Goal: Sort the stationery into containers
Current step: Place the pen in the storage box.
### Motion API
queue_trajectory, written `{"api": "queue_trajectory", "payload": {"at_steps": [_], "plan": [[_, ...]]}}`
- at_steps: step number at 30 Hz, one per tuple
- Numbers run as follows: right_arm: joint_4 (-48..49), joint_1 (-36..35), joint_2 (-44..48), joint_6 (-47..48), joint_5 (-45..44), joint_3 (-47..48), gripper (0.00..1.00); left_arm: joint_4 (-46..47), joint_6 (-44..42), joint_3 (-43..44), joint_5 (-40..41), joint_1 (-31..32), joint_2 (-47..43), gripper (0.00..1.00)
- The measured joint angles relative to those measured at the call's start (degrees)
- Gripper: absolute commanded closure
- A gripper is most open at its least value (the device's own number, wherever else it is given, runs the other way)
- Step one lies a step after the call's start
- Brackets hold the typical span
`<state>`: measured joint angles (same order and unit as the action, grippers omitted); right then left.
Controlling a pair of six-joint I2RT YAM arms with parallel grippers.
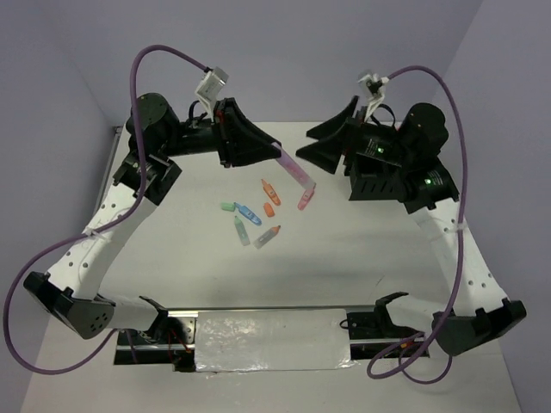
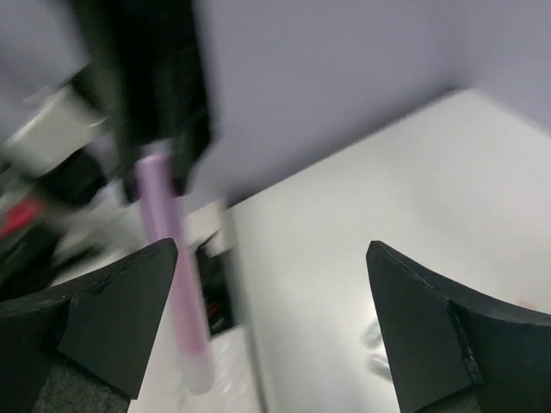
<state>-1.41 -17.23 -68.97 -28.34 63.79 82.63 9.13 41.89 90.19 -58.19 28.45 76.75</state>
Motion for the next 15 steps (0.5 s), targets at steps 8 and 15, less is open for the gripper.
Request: {"api": "queue_trajectory", "payload": {"at_steps": [8, 15], "plan": [[-29.6, 2.0, 13.4, -2.3, -69.0, 2.4, 0.0, -11.8, -12.0, 5.5, 27.6, 3.4, 6.1, 1.0], [-47.6, 2.0, 27.8, -7.0, -91.5, 4.1, 0.0, -14.1, -16.5, 24.1, 46.4, 10.9, 34.4, 1.0]]}}
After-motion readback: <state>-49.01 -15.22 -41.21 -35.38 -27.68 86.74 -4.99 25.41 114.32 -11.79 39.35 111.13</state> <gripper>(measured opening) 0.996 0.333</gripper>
